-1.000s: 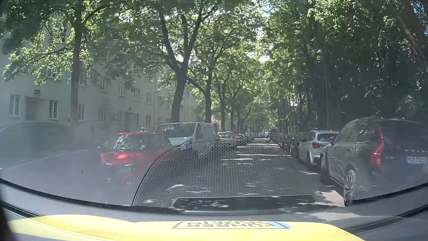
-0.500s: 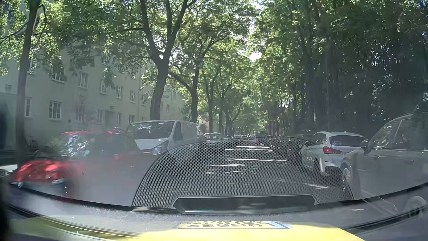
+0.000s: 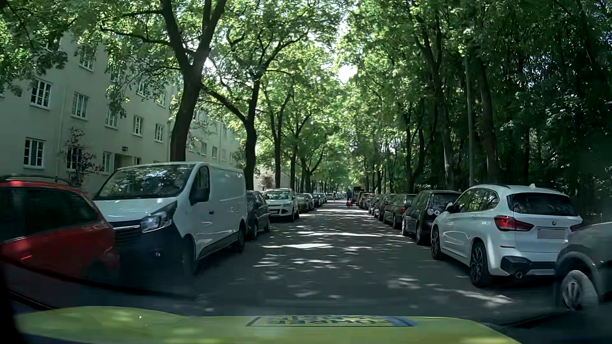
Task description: Follow the waypoints while adhering to traffic rules and regulations
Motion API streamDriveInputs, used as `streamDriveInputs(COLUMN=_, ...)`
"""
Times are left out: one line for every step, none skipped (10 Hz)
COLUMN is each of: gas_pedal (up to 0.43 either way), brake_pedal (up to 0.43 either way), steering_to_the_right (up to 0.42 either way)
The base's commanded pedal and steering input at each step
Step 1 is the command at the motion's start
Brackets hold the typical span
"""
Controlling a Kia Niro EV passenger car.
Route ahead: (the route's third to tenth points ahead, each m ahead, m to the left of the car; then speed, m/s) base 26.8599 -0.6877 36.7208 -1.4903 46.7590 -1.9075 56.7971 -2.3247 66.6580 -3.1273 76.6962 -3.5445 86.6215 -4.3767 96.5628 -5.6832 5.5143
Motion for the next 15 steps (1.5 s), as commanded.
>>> streamDriveInputs(gas_pedal=0.098, brake_pedal=0.0, steering_to_the_right=0.081)
streamDriveInputs(gas_pedal=0.087, brake_pedal=0.0, steering_to_the_right=0.073)
streamDriveInputs(gas_pedal=0.087, brake_pedal=0.0, steering_to_the_right=0.064)
streamDriveInputs(gas_pedal=0.087, brake_pedal=0.0, steering_to_the_right=0.055)
streamDriveInputs(gas_pedal=0.087, brake_pedal=0.0, steering_to_the_right=0.05)
streamDriveInputs(gas_pedal=0.087, brake_pedal=0.0, steering_to_the_right=0.041)
streamDriveInputs(gas_pedal=0.098, brake_pedal=0.0, steering_to_the_right=0.034)
streamDriveInputs(gas_pedal=0.098, brake_pedal=0.0, steering_to_the_right=0.029)
streamDriveInputs(gas_pedal=0.098, brake_pedal=0.0, steering_to_the_right=0.025)
streamDriveInputs(gas_pedal=0.098, brake_pedal=0.0, steering_to_the_right=0.021)
streamDriveInputs(gas_pedal=0.098, brake_pedal=0.0, steering_to_the_right=0.015)
streamDriveInputs(gas_pedal=0.098, brake_pedal=0.0, steering_to_the_right=0.01)
streamDriveInputs(gas_pedal=0.098, brake_pedal=0.0, steering_to_the_right=0.004)
streamDriveInputs(gas_pedal=0.098, brake_pedal=0.0, steering_to_the_right=-0.001)
streamDriveInputs(gas_pedal=0.098, brake_pedal=0.0, steering_to_the_right=-0.005)
